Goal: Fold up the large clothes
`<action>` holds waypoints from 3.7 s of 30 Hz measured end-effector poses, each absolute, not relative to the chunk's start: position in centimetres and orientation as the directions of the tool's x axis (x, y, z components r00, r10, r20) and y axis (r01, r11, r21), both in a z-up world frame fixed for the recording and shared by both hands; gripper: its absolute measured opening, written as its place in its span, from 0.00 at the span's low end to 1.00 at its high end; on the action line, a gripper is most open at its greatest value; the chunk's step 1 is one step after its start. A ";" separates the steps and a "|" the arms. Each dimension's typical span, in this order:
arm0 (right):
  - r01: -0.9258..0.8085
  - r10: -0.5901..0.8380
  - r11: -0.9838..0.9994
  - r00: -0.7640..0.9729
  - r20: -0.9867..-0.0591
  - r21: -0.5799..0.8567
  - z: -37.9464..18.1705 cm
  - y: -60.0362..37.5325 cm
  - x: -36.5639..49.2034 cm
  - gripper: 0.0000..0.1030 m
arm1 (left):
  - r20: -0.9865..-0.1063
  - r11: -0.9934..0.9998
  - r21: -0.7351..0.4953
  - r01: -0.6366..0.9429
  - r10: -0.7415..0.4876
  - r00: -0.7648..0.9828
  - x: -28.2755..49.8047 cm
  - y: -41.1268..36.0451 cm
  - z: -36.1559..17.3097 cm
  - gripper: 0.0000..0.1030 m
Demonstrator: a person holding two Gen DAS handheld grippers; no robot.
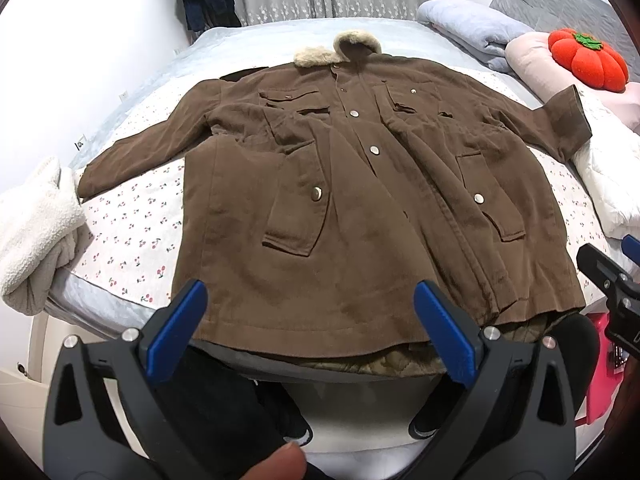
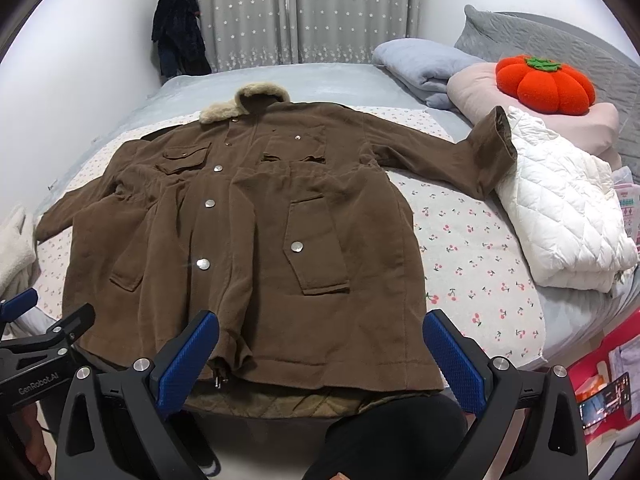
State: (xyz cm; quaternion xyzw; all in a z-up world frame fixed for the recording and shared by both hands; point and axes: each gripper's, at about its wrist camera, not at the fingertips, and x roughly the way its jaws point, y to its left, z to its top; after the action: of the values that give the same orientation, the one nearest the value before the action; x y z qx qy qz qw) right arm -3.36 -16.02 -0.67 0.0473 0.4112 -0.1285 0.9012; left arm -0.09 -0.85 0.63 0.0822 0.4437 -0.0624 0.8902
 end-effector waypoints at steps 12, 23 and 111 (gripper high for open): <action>0.265 -0.193 0.964 0.623 -0.758 -0.028 -0.9 -16.1 -3.0 1.00 | -0.794 0.978 0.090 0.189 -0.044 0.606 0.1 -0.7 0.9 1.00; 0.258 -0.194 0.965 0.624 -0.757 -0.035 -0.7 -15.9 -2.9 1.00 | -0.786 0.979 0.085 0.186 -0.049 0.616 0.3 -0.3 1.2 1.00; 0.322 -0.258 0.940 0.464 -0.847 -0.110 -9.3 -23.1 -6.9 1.00 | -0.691 0.988 0.107 0.113 -0.008 0.723 0.7 15.4 -8.3 0.36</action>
State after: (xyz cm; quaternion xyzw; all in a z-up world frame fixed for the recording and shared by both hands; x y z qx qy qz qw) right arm -6.92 -23.14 -9.33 0.0327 0.4891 -0.1694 0.8550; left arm 0.67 15.38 -8.33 0.0710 0.3710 -0.0326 0.9253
